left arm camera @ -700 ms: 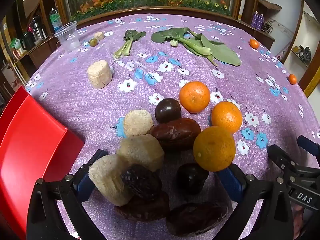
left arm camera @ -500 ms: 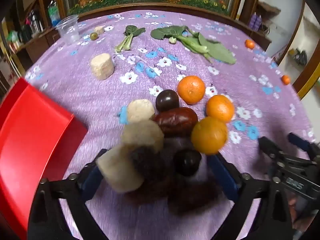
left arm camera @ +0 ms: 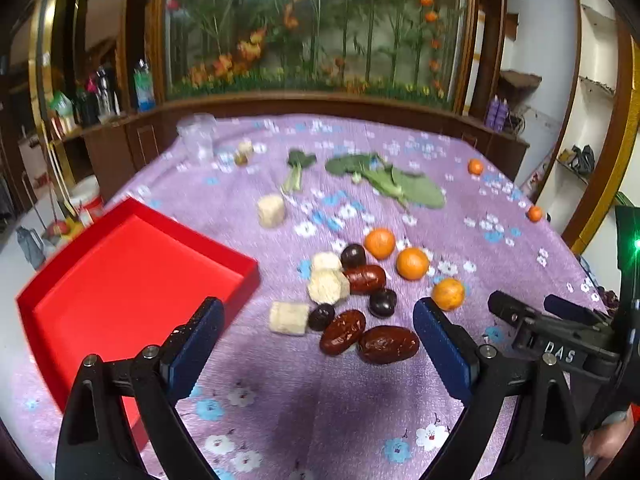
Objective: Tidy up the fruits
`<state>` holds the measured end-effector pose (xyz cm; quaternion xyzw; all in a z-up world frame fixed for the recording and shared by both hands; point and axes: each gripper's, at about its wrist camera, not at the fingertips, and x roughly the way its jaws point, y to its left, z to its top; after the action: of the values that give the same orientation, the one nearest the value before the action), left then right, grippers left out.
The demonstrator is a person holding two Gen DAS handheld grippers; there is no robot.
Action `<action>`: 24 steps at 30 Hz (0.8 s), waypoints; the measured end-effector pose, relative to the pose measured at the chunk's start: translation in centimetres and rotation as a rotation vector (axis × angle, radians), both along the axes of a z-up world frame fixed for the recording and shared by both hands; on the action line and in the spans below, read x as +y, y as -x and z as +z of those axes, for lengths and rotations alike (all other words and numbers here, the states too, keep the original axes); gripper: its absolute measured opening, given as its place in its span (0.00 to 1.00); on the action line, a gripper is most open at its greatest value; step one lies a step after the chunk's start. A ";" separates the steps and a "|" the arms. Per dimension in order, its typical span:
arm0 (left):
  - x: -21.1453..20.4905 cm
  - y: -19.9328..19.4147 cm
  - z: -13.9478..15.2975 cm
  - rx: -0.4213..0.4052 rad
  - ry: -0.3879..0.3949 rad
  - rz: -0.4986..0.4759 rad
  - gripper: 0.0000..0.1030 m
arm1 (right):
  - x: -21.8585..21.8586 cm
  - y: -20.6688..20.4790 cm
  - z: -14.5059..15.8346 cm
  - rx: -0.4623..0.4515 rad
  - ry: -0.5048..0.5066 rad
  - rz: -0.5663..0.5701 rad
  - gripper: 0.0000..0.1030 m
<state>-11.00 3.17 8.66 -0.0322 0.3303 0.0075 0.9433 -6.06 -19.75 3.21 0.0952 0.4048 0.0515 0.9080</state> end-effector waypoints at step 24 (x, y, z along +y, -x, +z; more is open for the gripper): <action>1.3 3.3 1.7 -0.087 -0.049 0.057 0.92 | 6.3 6.0 3.6 -0.352 0.156 0.106 1.00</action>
<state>-14.31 4.49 10.33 -0.0188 0.2877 0.0409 0.9567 -12.06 -13.48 6.82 -0.0075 0.2468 0.0838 0.9654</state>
